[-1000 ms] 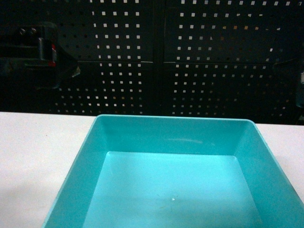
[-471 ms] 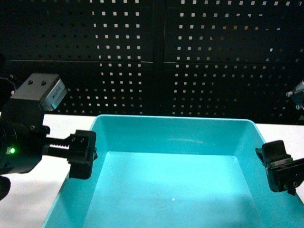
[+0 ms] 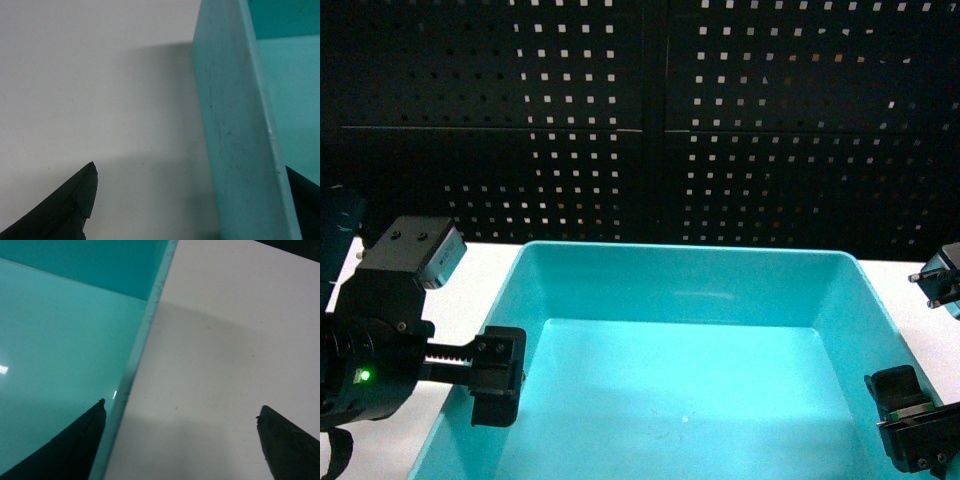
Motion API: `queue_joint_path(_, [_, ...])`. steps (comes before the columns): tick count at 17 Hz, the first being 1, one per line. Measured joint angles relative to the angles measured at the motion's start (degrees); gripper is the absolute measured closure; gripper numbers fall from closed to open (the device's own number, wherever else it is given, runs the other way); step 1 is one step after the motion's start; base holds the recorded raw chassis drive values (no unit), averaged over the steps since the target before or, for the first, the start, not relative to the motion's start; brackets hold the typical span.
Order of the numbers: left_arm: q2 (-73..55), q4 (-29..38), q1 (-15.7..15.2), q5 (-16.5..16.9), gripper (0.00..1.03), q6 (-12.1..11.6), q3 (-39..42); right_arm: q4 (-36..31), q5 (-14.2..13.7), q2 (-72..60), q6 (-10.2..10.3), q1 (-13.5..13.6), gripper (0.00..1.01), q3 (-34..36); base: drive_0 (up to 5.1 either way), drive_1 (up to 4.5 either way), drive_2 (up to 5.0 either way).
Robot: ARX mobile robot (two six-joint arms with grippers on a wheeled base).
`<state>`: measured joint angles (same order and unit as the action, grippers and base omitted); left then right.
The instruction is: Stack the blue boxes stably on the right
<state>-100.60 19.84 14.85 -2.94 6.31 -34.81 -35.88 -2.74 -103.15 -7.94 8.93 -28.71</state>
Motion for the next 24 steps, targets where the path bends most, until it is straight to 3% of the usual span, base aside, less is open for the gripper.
queue_joint_path(5, [0.00,-0.46,1.16,-0.98,0.05,1.31,0.33,-0.90,-0.35,-0.33,0.81,1.27,0.57,0.85,0.0,0.00,0.0])
queue_joint_path(6, [0.00,-0.57,0.72,-1.25,0.05,1.42,0.33,-0.59,-0.96,-0.33,1.05,1.36,0.73,0.85,0.0,0.00,0.0])
queue_joint_path(8, [0.07,-0.83,0.15,-1.38,0.05,2.34,0.33,-0.66,0.00,-0.31,5.75,1.95,0.90,0.85,0.0,0.00,0.0])
queue_joint_path(10, [0.15,-1.33,-0.07,-1.40,0.05,3.91,0.31,-0.76,0.28,-0.31,8.37,2.23,0.93,0.76,0.0,0.00,0.0])
queue_joint_path(15, [-3.63,-4.24,0.61,-1.46,0.05,10.47,-2.82,-0.33,-0.37,-2.40,9.14,4.24,0.94,-1.88,0.0,0.00,0.0])
queue_joint_path(16, [-3.65,-5.35,1.11,-2.71,0.10,11.37,-3.56,-0.44,-0.33,-2.75,9.25,4.22,0.94,-2.16,0.0,0.00,0.0])
queue_joint_path(18, [-4.28,-7.10,3.02,-3.63,0.34,12.57,-5.18,-0.63,-0.31,-2.99,9.44,4.24,0.94,-2.29,0.0,0.00,0.0])
queue_joint_path(20, [-4.81,-7.69,3.52,-3.39,0.61,14.32,-6.12,-0.50,-0.46,-3.28,9.44,4.28,0.94,-2.75,0.0,0.00,0.0])
queue_joint_path(24, [-5.14,-7.30,4.31,-1.86,0.96,14.99,-6.36,-0.98,-0.37,-3.41,9.40,4.33,0.94,-2.78,0.0,0.00,0.0])
